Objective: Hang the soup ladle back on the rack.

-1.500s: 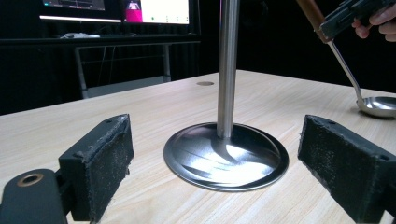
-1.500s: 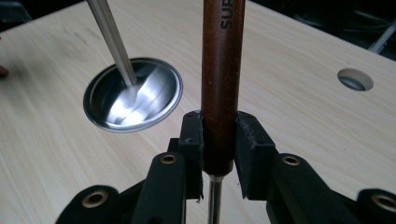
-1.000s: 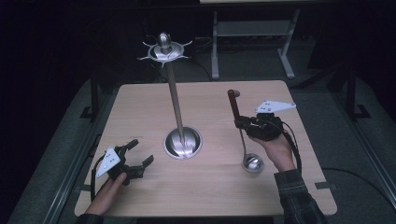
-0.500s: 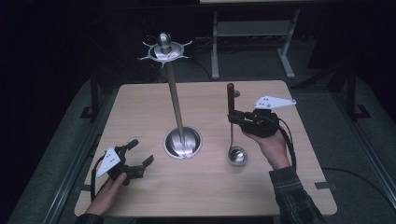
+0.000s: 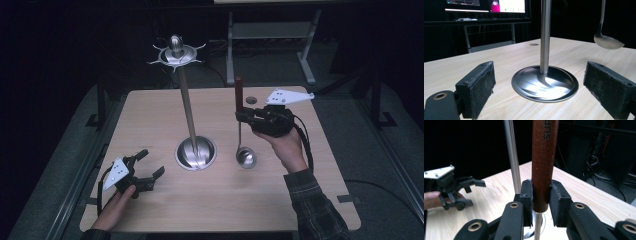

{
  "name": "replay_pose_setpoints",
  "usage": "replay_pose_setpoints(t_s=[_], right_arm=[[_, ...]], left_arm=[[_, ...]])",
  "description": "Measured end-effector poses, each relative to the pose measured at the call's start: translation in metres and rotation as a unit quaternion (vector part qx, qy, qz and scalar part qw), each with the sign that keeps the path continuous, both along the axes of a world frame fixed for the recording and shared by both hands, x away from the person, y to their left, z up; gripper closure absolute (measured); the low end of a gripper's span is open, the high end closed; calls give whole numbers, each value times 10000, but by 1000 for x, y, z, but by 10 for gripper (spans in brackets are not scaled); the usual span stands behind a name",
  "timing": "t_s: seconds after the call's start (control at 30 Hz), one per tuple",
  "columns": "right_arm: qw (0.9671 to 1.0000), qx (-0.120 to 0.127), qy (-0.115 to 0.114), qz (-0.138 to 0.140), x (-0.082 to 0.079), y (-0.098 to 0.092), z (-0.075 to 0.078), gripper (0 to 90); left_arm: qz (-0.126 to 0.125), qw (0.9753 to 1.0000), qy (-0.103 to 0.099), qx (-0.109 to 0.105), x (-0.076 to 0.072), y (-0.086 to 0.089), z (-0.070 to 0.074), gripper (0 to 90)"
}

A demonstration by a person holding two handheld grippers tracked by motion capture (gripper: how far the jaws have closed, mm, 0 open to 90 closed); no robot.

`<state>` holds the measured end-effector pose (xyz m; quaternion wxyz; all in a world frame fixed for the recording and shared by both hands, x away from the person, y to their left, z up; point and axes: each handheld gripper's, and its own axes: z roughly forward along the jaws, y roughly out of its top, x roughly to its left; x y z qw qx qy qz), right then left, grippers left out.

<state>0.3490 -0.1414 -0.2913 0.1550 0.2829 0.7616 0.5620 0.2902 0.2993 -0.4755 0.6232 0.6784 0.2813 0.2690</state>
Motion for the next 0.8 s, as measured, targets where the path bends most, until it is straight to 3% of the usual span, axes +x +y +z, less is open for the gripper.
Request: replay_pose_setpoints(t_s=[0.37, 0.8], right_arm=[[9993, 155, -127, 313, 3, 18, 31, 737], [9980, 128, -250, 566, 6, 40, 53, 737]], left_arm=[[-4, 10000, 3, 7, 0, 0, 0, 97], [-13, 10000, 2, -2, 0, 0, 0, 97]])
